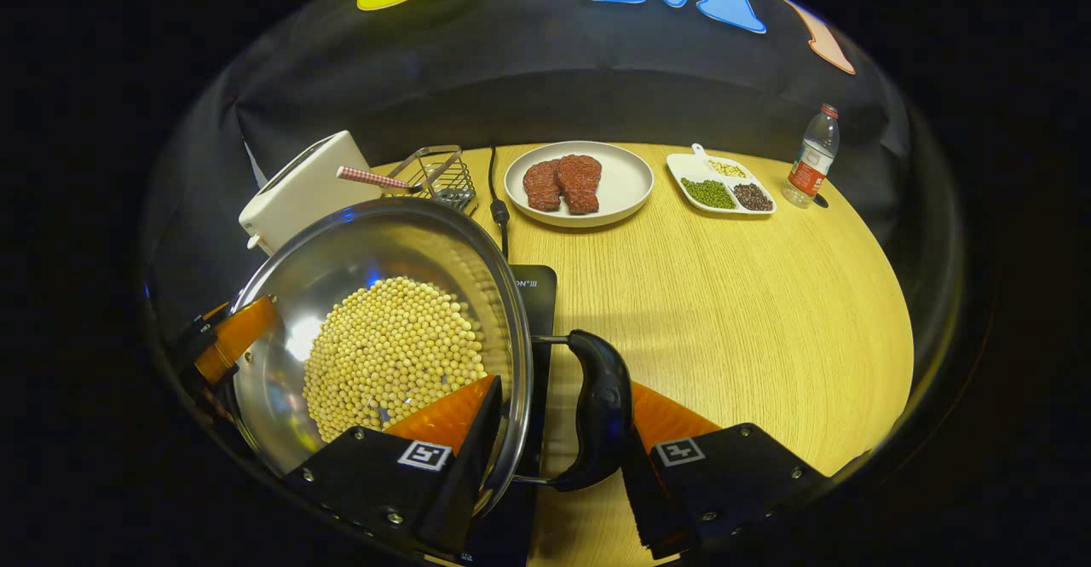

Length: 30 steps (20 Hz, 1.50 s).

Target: First push the handle of the pot to place it horizontally, then grasp the pot with both hands and set it on the induction cooktop.

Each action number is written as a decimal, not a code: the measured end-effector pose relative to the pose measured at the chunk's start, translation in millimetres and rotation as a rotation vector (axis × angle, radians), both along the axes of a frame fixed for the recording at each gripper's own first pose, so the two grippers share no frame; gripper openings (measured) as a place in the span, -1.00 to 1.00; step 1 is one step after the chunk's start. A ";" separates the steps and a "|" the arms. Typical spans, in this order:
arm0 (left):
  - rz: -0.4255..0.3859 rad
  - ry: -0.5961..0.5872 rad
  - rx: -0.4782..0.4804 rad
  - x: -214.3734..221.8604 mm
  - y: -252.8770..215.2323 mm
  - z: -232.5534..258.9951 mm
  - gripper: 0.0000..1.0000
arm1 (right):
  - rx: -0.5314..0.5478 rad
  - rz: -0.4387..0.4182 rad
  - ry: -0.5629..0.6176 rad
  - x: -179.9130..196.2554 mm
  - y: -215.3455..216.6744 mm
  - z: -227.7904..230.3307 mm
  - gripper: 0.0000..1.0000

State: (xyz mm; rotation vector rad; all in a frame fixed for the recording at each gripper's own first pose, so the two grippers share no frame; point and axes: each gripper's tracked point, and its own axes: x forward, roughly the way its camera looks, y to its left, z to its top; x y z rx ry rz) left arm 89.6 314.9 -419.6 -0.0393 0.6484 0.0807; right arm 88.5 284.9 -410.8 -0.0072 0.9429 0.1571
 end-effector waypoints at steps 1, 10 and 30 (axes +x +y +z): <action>0.007 -0.008 -0.005 0.1 0.6 -0.2 0.28 | 0.005 0.001 -0.003 1.2 0.5 -0.9 0.44; 0.099 -0.140 0.000 -6.3 18.1 50.8 0.66 | 0.014 -0.016 -0.100 4.4 -9.8 21.2 0.73; 0.036 -0.510 0.001 -37.2 -255.4 331.4 0.91 | 0.097 -0.040 -0.771 -11.8 -180.3 342.7 0.96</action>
